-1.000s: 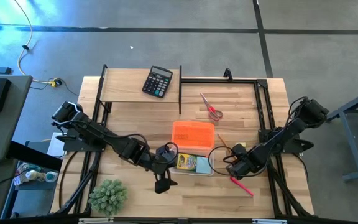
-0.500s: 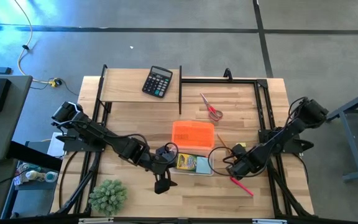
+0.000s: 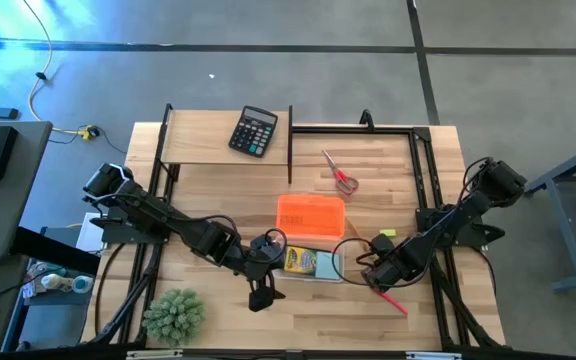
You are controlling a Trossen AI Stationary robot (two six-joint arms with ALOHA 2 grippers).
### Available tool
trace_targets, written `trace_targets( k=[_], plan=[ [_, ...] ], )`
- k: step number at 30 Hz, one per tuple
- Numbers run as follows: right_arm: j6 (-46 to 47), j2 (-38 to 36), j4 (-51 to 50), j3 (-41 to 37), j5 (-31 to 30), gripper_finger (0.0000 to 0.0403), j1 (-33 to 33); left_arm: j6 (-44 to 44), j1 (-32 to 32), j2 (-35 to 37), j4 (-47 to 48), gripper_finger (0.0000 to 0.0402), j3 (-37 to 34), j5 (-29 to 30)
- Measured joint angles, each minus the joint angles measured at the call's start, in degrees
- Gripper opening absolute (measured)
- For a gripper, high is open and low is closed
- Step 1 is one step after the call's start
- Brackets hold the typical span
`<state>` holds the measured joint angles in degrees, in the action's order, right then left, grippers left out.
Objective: Pack school essentials
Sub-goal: Put the yellow pencil into the supply box
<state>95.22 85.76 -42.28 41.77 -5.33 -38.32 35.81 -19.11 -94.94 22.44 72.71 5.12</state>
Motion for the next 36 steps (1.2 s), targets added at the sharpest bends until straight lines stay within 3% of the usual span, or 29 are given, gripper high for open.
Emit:
trace_targets(
  k=[7,13,18,24,36],
  plan=[
    [1.5,-0.6,1.9,0.2,-1.3,0.0014,0.0,0.0,0.0,0.0,0.0,0.0395,0.0,-0.1],
    [6.3,-4.9,0.6,0.2,-8.4,0.0014,-0.1,0.0,0.0,0.0,0.5,0.0395,0.0,-0.1],
    [4.6,-9.6,0.9,0.2,-12.7,0.0014,0.4,0.0,0.0,0.0,0.5,0.0395,0.0,-0.6],
    [-9.1,-12.6,7.6,1.5,-16.5,0.0014,3.4,0.0,0.0,0.0,0.5,0.0395,0.0,-0.6],
    [-38.2,-11.9,1.7,14.6,-16.6,0.0014,14.5,3.2,0.9,0.0,3.3,0.0395,0.0,-0.1]
  ],
)
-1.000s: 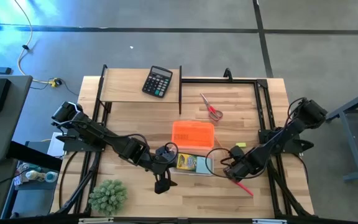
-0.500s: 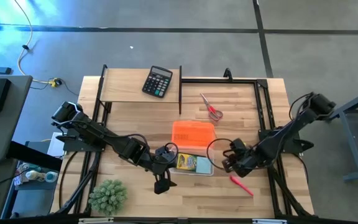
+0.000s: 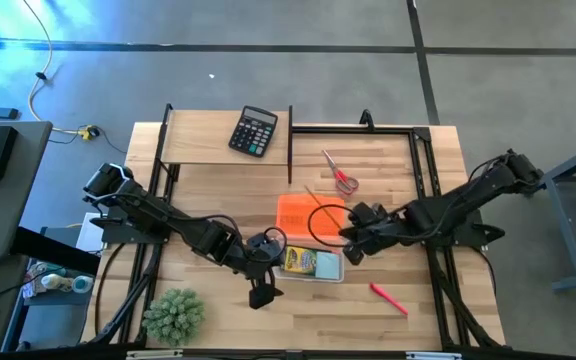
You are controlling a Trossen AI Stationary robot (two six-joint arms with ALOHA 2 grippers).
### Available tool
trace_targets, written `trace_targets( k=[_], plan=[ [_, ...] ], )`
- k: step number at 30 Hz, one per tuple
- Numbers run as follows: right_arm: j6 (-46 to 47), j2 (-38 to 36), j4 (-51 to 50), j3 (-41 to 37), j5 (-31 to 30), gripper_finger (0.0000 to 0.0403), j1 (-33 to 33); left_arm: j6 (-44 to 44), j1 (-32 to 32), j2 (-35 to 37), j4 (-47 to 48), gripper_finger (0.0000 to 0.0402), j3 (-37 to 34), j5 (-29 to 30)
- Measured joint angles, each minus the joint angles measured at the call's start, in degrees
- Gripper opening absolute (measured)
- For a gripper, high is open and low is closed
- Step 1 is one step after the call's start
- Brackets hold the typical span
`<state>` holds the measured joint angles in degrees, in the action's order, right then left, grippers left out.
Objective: Pack school essentials
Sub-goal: Put the yellow pencil into the supply box
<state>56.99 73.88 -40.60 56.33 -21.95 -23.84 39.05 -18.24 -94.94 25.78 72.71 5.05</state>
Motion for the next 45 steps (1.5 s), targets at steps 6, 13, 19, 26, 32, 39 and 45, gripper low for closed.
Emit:
trace_targets(
  k=[6,13,19,26,32,39,45],
  plan=[
    [-9.0,2.5,-1.1,4.1,3.5,0.0014,2.7,2.9,1.2,0.0,4.9,0.0395,0.0,0.1],
    [-13.4,8.3,-3.1,5.9,8.7,0.0014,5.6,6.3,1.5,0.0,11.4,0.0395,0.0,0.3],
    [-18.5,14.4,-2.6,5.9,13.6,0.0014,5.8,11.5,1.5,0.0,16.8,0.0395,0.0,0.6],
    [-23.2,19.9,-2.2,5.9,17.0,0.0014,5.8,15.0,1.5,0.0,18.8,0.0395,0.0,0.6],
    [-26.3,22.3,-1.4,5.9,17.8,0.0014,6.0,16.5,1.5,0.0,18.7,0.0395,0.0,0.6],
    [-30.1,24.1,-0.7,5.9,18.2,0.0014,6.5,16.5,1.5,0.0,18.6,0.0395,0.0,0.6],
    [-32.0,24.1,-0.7,5.9,18.8,0.0021,6.6,16.5,1.5,0.0,18.6,0.0395,0.0,0.6]
  ],
)
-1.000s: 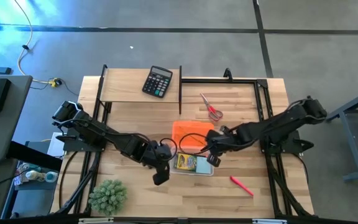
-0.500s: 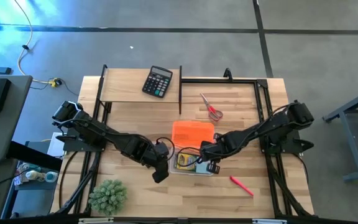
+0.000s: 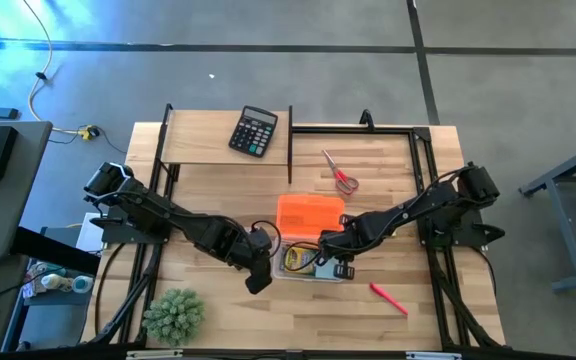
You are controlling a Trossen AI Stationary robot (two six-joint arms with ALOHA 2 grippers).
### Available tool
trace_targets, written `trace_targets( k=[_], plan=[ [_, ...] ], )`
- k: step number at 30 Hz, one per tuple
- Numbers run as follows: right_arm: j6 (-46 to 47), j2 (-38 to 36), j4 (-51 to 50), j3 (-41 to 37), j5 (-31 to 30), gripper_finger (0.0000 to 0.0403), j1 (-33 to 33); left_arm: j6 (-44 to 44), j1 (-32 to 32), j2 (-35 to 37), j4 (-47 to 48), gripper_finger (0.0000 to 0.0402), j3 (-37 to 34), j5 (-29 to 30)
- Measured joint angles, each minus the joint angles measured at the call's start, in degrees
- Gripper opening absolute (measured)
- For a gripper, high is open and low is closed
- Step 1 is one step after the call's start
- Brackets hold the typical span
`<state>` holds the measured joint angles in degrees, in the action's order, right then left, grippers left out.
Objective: Pack school essentials
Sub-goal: Put the yellow pencil into the supply box, then put the red scissors into the supply box
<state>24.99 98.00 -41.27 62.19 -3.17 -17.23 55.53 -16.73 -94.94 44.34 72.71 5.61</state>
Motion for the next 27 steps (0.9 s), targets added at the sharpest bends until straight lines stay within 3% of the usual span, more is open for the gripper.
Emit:
trace_targets(
  k=[4,14,27],
  plan=[
    [0.6,0.0,0.0,0.0,2.8,0.0039,0.3,-0.1,0.0,0.0,0.0,0.0395,0.0,0.0],
    [2.1,0.0,-1.1,0.0,2.2,0.0077,1.2,-0.2,0.0,0.0,0.0,0.0395,0.0,0.1],
    [3.7,0.0,-4.7,2.9,2.4,0.0174,1.2,-1.3,0.0,0.0,0.0,0.0395,0.0,0.5]
  ],
)
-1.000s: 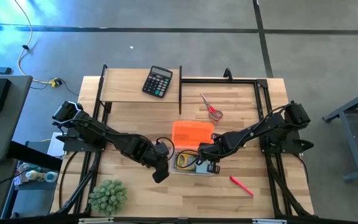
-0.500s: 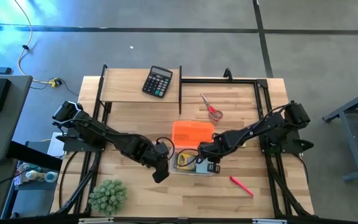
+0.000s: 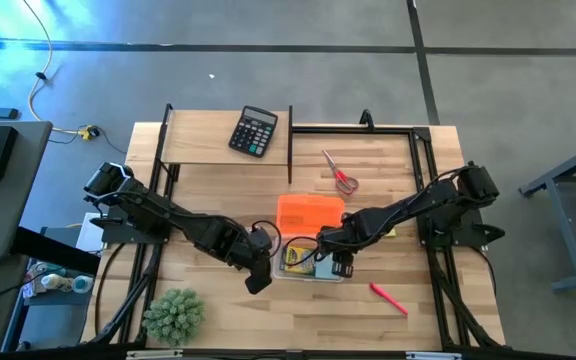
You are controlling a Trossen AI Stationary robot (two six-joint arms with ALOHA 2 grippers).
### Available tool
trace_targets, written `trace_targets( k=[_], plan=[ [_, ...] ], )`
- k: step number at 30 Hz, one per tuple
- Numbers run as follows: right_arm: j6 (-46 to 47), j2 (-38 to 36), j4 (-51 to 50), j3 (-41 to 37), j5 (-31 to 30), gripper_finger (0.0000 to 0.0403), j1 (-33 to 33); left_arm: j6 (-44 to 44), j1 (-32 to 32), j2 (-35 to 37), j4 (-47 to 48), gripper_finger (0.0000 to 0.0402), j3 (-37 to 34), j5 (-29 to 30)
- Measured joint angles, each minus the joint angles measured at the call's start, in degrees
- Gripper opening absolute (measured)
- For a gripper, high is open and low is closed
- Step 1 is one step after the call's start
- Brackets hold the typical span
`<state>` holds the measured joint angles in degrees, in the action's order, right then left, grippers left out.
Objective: Pack school essentials
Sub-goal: Put the red scissors into the supply box
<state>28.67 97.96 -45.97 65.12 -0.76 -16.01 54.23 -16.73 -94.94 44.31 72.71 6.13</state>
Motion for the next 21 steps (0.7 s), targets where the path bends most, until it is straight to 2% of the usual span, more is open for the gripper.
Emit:
trace_targets(
  k=[7,21],
  plan=[
    [0.1,-1.1,-2.8,4.1,-2.8,0.0177,0.0,-6.1,0.0,0.7,0.6,0.0395,0.0,0.1],
    [12.7,-12.1,-8.1,6.2,-13.2,0.0177,2.9,-18.9,2.5,7.7,7.0,0.0395,0.1,0.4]
  ],
)
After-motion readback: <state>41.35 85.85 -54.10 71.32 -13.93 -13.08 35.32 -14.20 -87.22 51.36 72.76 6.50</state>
